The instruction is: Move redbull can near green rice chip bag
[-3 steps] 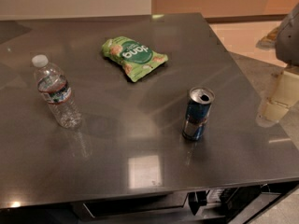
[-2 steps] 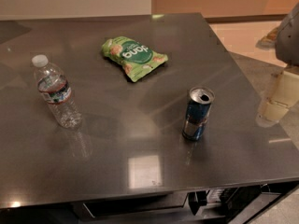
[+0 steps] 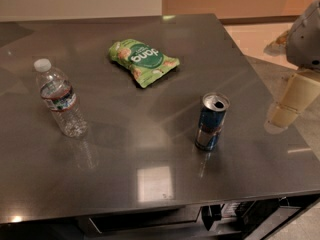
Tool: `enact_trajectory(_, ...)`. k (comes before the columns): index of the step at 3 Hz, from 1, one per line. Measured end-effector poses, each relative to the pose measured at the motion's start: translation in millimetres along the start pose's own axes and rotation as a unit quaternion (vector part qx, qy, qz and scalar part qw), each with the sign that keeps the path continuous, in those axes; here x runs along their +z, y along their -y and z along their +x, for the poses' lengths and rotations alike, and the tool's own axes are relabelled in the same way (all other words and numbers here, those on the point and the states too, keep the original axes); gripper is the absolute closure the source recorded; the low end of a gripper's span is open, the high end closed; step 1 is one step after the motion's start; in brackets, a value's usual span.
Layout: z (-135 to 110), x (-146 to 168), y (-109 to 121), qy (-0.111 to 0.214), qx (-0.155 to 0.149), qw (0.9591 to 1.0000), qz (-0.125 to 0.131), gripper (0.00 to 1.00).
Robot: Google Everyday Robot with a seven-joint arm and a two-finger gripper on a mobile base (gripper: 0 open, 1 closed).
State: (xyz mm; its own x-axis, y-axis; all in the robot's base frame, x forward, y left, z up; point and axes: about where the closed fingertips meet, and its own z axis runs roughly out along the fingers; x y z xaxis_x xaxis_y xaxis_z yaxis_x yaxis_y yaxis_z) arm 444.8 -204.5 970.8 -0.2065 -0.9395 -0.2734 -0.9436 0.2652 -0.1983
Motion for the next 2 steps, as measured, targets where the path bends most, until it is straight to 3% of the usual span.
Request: enact_trajectory(2, -34.3, 43.1, -16.0, 0.070, -0.028, 0.9959, -0.050, 0.00)
